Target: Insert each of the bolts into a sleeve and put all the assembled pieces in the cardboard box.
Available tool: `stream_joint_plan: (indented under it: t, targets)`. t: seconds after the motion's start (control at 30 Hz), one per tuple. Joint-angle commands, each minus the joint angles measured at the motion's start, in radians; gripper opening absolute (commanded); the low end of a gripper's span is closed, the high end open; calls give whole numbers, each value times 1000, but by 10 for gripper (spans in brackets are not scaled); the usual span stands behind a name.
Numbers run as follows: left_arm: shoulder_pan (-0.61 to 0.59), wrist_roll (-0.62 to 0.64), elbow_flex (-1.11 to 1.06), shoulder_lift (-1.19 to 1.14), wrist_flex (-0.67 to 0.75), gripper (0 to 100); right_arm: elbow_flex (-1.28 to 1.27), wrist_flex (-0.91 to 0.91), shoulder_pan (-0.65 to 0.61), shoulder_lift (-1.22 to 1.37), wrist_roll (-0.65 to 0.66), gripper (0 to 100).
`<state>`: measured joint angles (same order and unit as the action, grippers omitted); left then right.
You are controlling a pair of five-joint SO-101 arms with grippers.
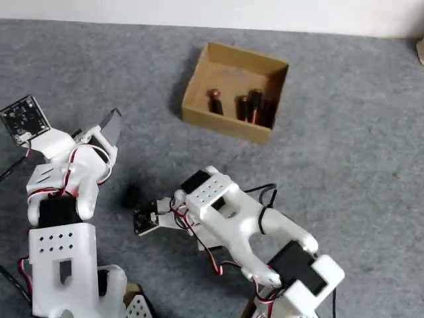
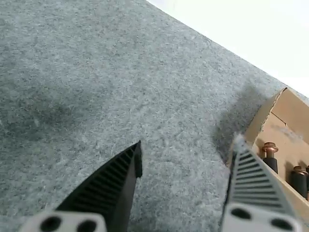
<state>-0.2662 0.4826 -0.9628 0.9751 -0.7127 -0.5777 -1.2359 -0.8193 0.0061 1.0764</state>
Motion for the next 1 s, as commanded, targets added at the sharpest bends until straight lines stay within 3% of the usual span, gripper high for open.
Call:
stream_joint_plan:
  t: [0.0,0.27,0.57,0.8,0.97]
  targets:
    - [-4,0,56,-1,0,292,35,13,5,-2,3,271]
    - [-1,0,56,-1,0,292,10,168,-18,-1,-216,270]
    - [-1,0,56,-1,-2,292,-116,220,-113,-1,-230,265]
    - [-1,0,56,-1,-2,292,-124,282,-111,1,-230,7]
    - [-1,0,56,-1,-2,292,-170,286,-111,1,-229,5]
